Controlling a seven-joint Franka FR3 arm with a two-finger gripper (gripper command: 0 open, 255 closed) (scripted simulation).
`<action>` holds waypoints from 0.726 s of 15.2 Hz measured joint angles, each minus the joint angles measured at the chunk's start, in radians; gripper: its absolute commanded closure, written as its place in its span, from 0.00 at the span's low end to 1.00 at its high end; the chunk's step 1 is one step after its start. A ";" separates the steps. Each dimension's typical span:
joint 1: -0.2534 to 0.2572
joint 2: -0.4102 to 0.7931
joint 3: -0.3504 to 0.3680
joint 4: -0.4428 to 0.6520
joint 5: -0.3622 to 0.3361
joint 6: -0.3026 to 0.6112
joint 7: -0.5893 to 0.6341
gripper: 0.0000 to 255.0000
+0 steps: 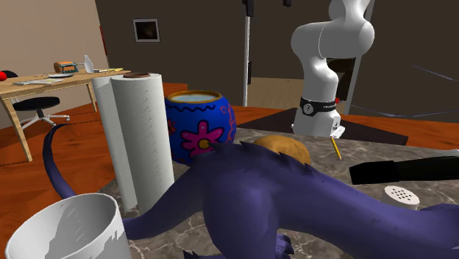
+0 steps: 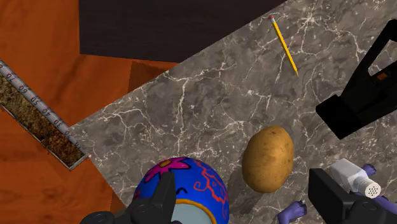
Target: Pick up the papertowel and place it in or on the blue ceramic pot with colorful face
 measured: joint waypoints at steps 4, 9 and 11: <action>0.007 0.086 0.004 0.045 -0.001 0.038 -0.009 0.00; 0.026 0.294 0.022 0.158 -0.001 0.126 -0.018 0.00; 0.029 0.376 0.024 0.211 -0.005 0.152 -0.028 0.00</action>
